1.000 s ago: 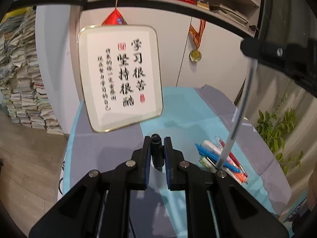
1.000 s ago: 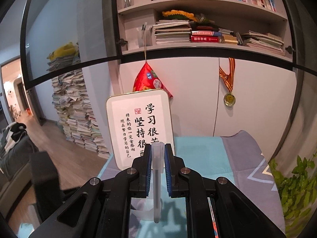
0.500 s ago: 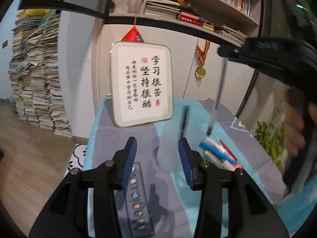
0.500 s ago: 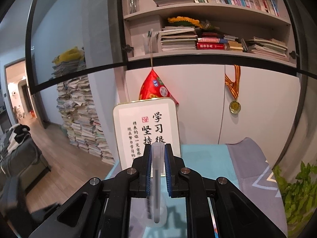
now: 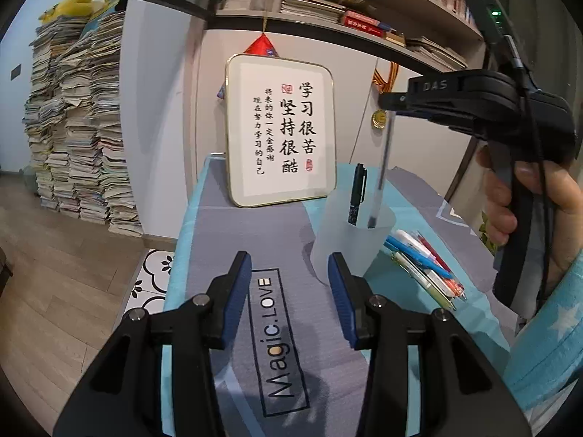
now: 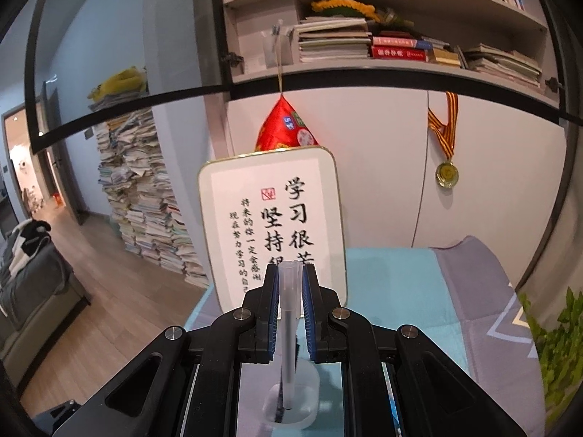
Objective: Organize stationery
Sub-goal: 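Lower the black marker into the frosted cup and open the left gripper, then withdraw the left gripper from the cup back over the pens, then grasp the green pen with the left gripper while the right gripper grasps the red pen, then lift the green pen with the left gripper while the right gripper lifts the red pen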
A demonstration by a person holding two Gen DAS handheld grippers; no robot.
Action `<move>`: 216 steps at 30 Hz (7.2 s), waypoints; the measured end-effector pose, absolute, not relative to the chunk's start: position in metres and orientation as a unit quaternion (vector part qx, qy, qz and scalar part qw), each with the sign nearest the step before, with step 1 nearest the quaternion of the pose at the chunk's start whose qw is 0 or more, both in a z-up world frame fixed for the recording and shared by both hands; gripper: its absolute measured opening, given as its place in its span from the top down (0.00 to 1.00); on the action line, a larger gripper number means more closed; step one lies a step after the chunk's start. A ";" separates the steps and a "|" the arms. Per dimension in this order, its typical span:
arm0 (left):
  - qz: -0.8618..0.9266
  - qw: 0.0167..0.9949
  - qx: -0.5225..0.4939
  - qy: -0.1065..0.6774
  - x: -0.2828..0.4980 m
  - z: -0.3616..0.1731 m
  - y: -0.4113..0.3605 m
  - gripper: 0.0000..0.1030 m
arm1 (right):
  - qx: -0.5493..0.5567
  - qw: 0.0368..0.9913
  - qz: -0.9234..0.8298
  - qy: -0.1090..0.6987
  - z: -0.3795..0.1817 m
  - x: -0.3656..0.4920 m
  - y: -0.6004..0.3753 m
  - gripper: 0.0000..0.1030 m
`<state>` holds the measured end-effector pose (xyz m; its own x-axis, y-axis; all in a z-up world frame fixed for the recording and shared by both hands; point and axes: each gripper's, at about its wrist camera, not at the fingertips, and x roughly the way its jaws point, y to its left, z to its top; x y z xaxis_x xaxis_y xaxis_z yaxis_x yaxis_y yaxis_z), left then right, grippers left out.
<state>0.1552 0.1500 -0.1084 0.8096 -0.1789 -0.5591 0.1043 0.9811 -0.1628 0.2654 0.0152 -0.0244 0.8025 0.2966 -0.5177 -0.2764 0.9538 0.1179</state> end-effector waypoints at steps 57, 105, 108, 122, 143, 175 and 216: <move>-0.154 0.926 -0.007 0.344 0.158 -0.112 0.045 0.55 | 0.052 0.896 0.079 0.434 -0.103 0.210 -0.138 0.87; -0.111 0.873 0.030 0.473 0.207 -0.185 -0.029 0.55 | 0.012 0.864 0.114 0.490 -0.180 0.206 -0.186 0.90; -0.124 0.872 0.006 0.474 0.209 -0.180 -0.028 0.55 | 0.012 0.864 0.117 0.490 -0.180 0.203 -0.185 0.90; -0.149 0.865 -0.005 0.480 0.223 -0.182 -0.052 0.65 | 0.015 0.862 0.120 0.492 -0.180 0.194 -0.186 0.90; -0.111 0.863 -0.016 0.493 0.211 -0.172 -0.026 0.70 | 0.034 0.860 0.112 0.497 -0.180 0.183 -0.194 0.90; -0.125 0.856 0.025 0.501 0.162 -0.178 -0.005 0.92 | 0.007 0.860 0.126 0.494 -0.176 0.203 -0.185 0.92; -0.129 0.862 0.019 0.490 0.210 -0.176 -0.016 0.75 | -0.075 0.846 0.141 0.508 -0.157 0.201 -0.166 0.91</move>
